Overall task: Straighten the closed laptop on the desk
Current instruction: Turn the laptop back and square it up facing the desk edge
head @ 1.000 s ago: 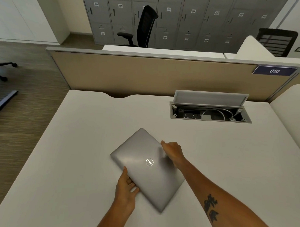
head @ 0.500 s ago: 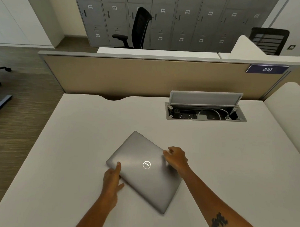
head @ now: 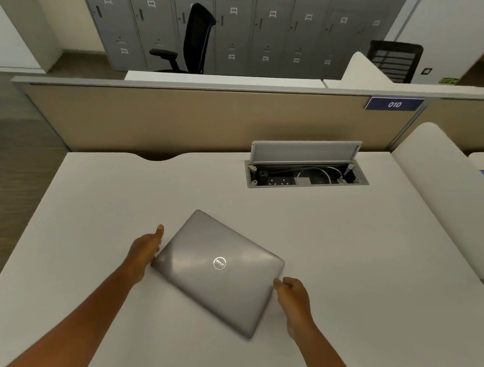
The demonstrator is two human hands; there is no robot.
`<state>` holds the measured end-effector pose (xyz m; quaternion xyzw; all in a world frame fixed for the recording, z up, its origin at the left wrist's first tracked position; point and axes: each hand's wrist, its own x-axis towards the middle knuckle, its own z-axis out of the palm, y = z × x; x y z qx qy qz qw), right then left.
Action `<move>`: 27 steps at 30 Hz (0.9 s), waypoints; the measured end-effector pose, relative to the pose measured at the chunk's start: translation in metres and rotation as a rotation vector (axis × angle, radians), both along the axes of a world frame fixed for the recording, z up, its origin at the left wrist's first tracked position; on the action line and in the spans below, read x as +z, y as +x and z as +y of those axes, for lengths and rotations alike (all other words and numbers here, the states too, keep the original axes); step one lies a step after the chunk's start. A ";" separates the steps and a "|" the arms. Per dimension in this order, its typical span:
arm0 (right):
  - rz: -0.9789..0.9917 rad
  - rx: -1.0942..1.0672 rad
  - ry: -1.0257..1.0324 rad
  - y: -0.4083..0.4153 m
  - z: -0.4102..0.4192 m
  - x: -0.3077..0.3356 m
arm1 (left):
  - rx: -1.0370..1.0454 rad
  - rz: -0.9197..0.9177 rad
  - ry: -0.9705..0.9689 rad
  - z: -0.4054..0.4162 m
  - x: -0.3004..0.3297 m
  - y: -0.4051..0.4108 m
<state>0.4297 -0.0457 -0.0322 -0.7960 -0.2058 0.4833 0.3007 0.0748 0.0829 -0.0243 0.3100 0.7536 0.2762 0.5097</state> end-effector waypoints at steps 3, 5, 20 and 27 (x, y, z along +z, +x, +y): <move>0.069 -0.025 0.009 -0.007 -0.008 -0.007 | -0.032 -0.038 -0.019 0.006 -0.001 0.006; 0.140 -0.056 -0.002 -0.010 -0.009 -0.008 | -0.065 -0.046 -0.028 0.008 0.000 0.011; 0.276 -0.249 -0.002 -0.013 0.009 0.001 | -0.028 -0.191 -0.069 0.003 0.014 0.027; 0.231 -0.254 0.000 0.007 0.031 0.001 | 0.041 -0.224 -0.067 -0.010 0.009 0.038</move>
